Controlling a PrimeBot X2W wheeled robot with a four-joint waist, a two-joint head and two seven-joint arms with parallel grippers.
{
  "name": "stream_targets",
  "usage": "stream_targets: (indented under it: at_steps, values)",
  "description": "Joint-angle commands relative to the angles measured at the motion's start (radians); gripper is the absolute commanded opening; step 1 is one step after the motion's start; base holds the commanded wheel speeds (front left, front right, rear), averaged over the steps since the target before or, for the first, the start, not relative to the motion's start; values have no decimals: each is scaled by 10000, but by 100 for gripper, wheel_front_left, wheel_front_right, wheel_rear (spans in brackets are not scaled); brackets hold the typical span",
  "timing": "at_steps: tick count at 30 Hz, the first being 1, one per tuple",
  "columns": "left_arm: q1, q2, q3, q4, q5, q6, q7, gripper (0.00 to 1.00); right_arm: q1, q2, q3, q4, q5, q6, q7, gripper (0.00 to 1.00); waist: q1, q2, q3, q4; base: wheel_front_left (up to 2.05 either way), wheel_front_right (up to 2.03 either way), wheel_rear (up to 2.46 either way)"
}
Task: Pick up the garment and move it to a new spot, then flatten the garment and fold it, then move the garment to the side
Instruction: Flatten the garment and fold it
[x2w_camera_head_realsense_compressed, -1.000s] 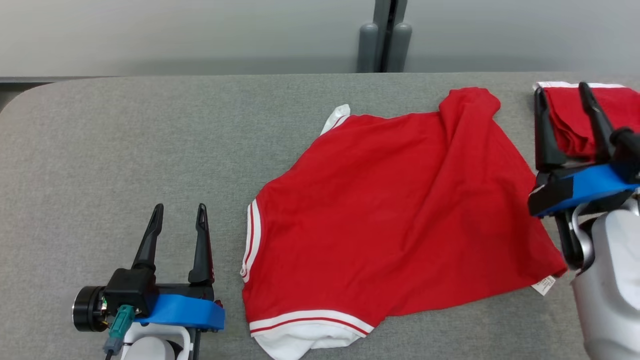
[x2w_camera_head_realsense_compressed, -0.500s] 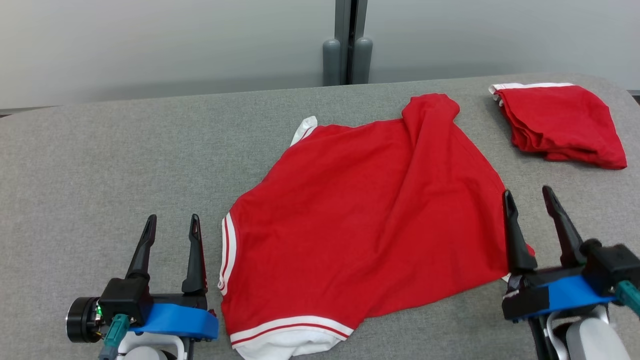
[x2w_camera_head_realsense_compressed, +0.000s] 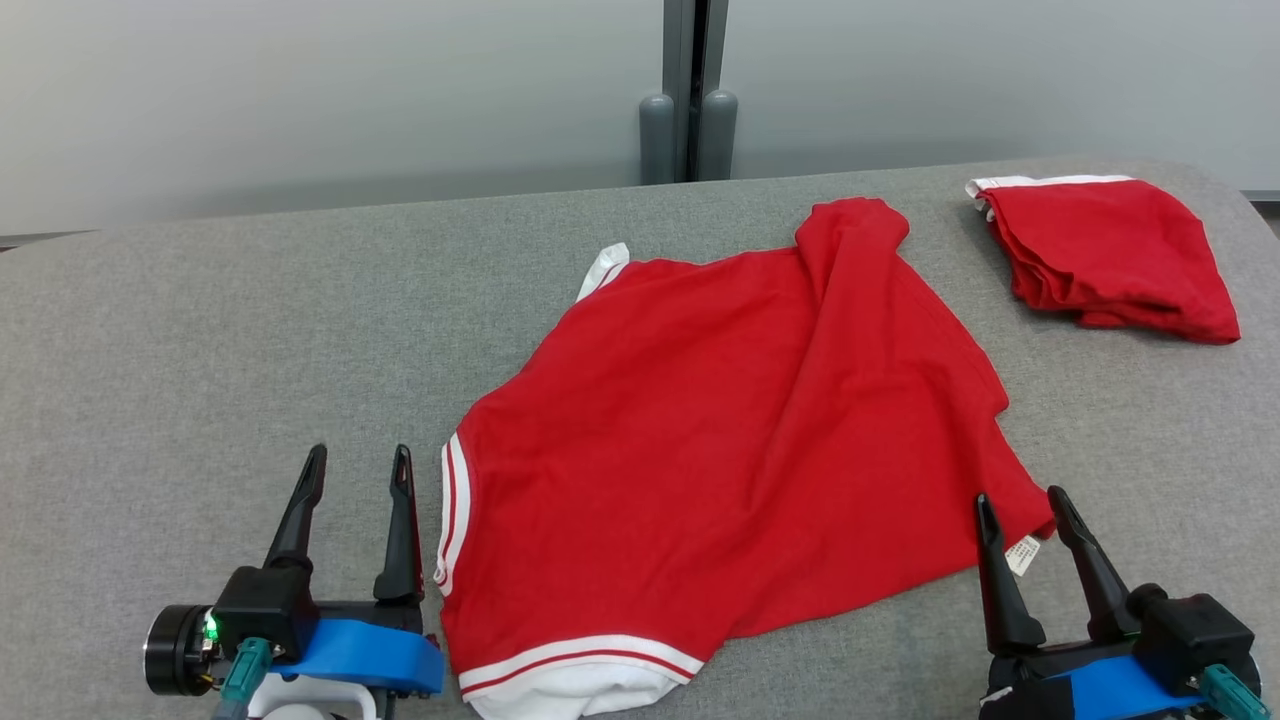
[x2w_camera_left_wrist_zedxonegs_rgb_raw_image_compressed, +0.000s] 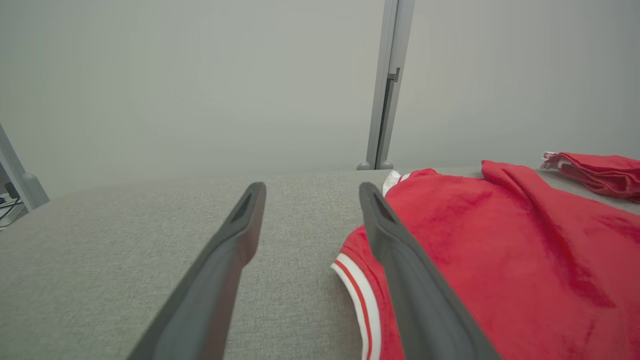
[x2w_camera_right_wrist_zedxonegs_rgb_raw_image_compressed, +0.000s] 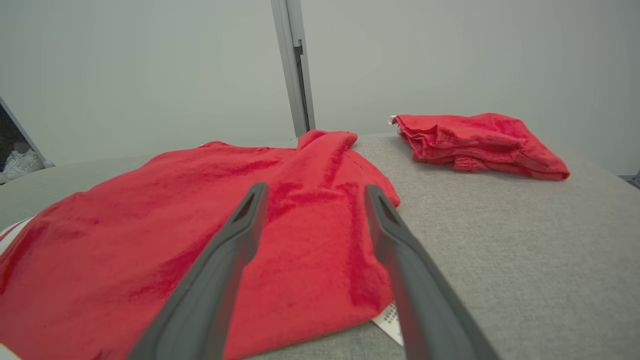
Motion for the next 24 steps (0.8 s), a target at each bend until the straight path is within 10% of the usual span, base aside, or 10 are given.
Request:
stream_targets:
  at_steps: [1, 24]
  values:
    - [18, 8, -26, 21, 44, -9, -23, 100, 92, 25, 24, 23, 66, 2, -33, 100, 1, 0, -6, -1, 0, 0, 0]
    - [-4, 180, -677, 2473, 226, -196, -23, 100, -486, 24, 406, 390, 396, 2, -33, 100, 1, 0, 305, -601, 0, 0, 0]
